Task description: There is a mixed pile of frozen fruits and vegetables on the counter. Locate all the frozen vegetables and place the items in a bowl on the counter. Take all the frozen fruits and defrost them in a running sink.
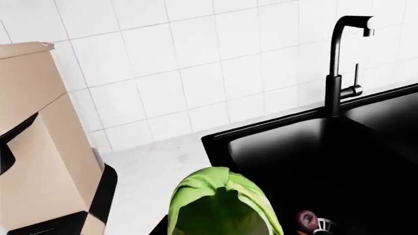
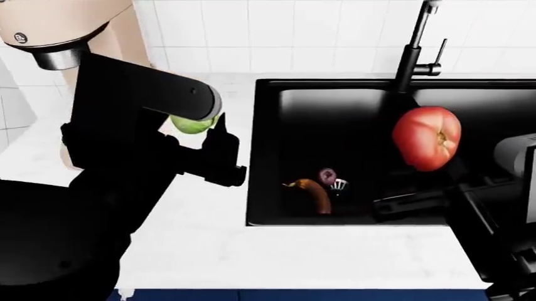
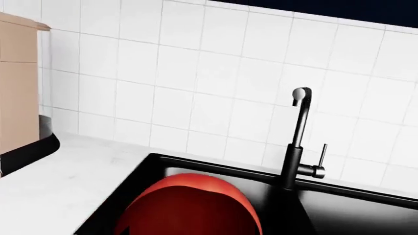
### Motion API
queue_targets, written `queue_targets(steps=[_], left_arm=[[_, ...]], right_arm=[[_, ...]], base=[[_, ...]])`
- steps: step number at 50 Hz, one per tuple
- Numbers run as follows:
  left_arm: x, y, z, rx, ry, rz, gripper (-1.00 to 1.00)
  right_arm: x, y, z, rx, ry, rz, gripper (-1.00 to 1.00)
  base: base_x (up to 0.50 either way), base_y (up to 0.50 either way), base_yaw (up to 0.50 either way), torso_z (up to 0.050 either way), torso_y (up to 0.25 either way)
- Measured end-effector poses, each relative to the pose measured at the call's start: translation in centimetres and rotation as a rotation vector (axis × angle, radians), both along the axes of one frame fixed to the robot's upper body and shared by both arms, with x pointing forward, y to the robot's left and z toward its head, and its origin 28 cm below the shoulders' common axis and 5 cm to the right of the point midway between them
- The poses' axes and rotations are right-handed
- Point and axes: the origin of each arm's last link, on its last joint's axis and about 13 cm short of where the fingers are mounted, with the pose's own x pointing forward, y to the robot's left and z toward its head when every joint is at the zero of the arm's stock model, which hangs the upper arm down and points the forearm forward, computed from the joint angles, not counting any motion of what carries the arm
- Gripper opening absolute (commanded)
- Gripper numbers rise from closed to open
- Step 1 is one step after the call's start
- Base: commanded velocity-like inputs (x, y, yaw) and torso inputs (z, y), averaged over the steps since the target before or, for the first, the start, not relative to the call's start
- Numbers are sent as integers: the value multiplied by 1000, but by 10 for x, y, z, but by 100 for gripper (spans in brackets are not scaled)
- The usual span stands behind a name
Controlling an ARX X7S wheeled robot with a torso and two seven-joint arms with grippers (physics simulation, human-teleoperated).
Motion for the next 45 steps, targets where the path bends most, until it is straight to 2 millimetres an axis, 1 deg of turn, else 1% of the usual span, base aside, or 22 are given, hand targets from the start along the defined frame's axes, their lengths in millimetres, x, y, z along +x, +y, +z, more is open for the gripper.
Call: queue_targets(steps=[18, 45], left_arm=[[-7, -1, 3, -17, -32, -5, -100], [-5, -1, 4, -33, -36, -9, -100]], right_arm=[[-4, 0, 5, -6, -28, 4, -100], [-3, -1, 6, 3, -38, -4, -100]], base=[[0, -500, 0, 0, 1], [0, -500, 0, 1, 0]])
